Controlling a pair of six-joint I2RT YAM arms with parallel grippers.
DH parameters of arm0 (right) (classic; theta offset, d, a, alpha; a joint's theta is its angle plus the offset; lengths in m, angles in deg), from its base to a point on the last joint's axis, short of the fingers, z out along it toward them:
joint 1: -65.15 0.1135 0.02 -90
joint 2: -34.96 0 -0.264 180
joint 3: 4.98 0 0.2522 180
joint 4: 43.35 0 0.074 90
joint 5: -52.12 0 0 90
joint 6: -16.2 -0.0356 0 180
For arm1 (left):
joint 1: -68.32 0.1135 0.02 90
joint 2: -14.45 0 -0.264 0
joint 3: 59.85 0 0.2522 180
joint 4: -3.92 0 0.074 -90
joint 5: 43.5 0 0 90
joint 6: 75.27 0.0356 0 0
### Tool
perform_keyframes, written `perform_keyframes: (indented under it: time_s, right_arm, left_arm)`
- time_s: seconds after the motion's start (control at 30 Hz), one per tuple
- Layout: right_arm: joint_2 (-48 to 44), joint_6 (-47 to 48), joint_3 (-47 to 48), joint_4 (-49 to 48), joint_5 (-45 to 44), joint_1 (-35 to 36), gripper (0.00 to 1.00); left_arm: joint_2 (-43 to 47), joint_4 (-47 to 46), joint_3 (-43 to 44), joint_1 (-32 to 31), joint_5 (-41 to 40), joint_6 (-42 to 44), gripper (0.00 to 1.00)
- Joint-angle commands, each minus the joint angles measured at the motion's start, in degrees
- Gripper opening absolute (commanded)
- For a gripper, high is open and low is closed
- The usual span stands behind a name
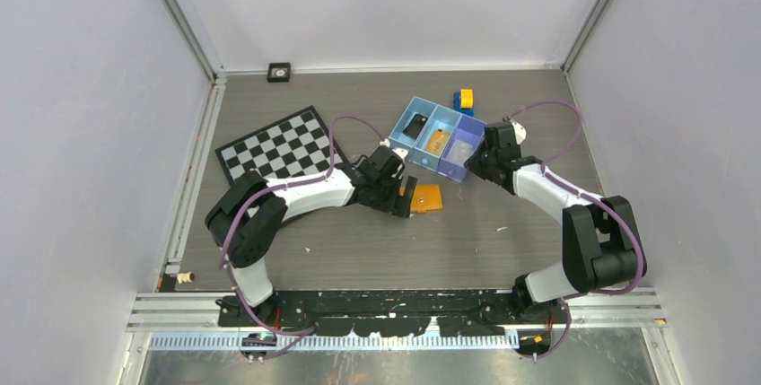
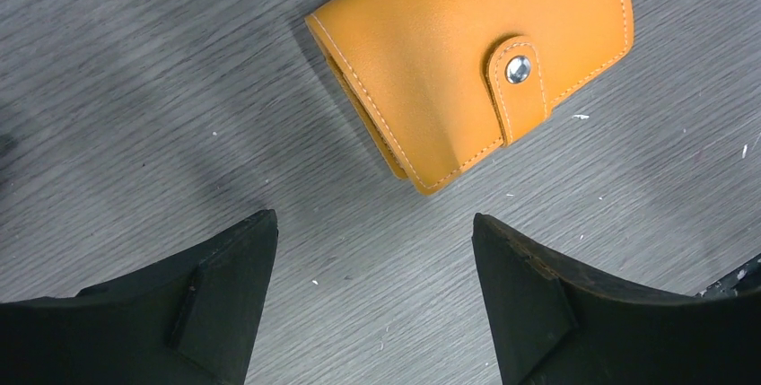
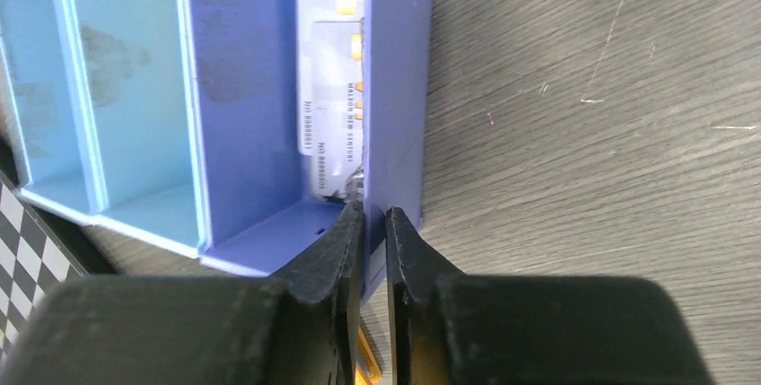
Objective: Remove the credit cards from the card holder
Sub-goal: Move the storage box to the center of the board.
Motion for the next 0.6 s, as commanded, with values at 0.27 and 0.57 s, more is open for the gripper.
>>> perform_keyframes:
  time_s: [0.27, 0.57]
  right_arm:
    - [-5.4, 1.9, 1.8, 2.9, -4.1, 0.3, 0.46]
    - [-13.1, 1.9, -0.2, 3.6, -5.6, 1.2, 0.64]
  left_arm:
    - [-0.5, -5.9, 1.5, 0.0, 5.8, 3.4, 0.75]
    - [-4.4, -6.2, 3.9, 0.0, 8.8, 2.8, 0.6]
